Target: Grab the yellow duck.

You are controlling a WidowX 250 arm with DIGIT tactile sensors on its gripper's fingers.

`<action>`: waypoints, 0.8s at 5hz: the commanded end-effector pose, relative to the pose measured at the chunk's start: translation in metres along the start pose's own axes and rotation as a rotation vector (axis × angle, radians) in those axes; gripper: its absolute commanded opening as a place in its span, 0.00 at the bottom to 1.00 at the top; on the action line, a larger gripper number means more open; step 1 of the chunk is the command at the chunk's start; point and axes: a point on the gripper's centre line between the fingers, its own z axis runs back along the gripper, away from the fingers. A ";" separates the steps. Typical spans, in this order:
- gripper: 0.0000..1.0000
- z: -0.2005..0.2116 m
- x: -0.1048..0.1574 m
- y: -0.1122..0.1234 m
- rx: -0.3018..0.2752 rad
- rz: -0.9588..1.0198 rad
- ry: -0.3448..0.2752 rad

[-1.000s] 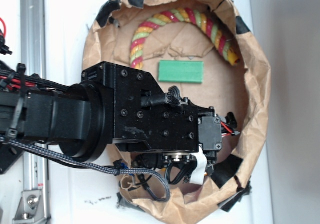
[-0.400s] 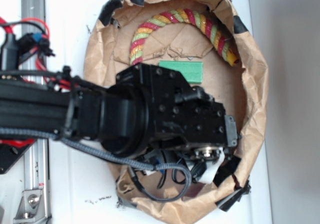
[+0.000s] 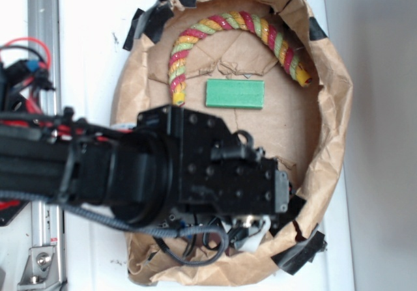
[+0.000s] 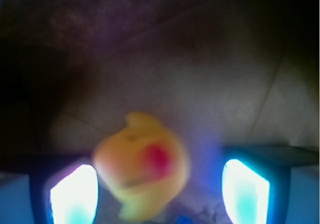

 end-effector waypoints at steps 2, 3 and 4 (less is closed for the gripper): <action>0.00 -0.007 0.016 -0.012 0.065 -0.120 -0.081; 0.00 -0.009 0.010 -0.002 0.076 -0.083 -0.132; 0.00 -0.003 0.004 0.007 0.094 -0.027 -0.166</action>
